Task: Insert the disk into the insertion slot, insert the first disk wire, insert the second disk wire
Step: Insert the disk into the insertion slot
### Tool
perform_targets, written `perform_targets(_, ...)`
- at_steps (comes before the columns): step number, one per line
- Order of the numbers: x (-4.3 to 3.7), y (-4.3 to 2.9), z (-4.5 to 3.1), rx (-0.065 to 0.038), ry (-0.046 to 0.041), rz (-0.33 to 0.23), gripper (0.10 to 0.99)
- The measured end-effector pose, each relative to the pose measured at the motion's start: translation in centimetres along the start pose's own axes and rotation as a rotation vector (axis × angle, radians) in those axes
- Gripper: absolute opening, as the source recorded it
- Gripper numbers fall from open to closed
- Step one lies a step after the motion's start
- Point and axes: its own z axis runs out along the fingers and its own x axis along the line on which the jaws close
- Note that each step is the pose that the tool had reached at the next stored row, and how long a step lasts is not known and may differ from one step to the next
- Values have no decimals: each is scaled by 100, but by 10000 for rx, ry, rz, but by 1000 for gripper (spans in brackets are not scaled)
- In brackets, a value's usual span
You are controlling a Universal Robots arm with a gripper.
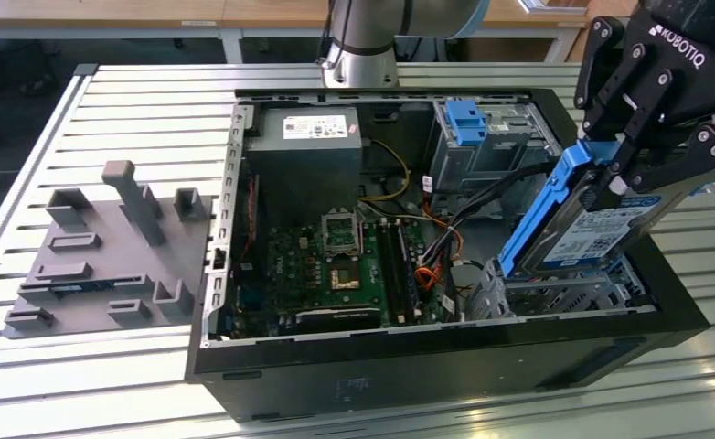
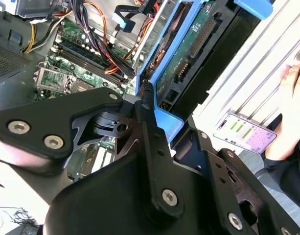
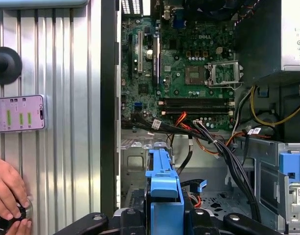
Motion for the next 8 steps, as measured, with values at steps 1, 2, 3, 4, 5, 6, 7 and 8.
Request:
perform_targets(1, -3, 0, 4, 0, 0, 1, 365)
perform_targets(2, -6, -1, 7, 0, 2, 0, 365)
perform_targets(3, -10, -2, 12, 0, 1, 0, 365)
perform_targets(4, -14, -3, 17, 0, 0, 0, 365)
perform_targets(5, -19, -4, 22, 0, 0, 0, 365)
perform_targets(6, -21, -5, 27, 0, -1, 0, 365)
perform_targets(7, -22, -5, 33, 0, -2, 0, 365)
perform_targets(8, -23, -5, 38, 0, -1, 0, 365)
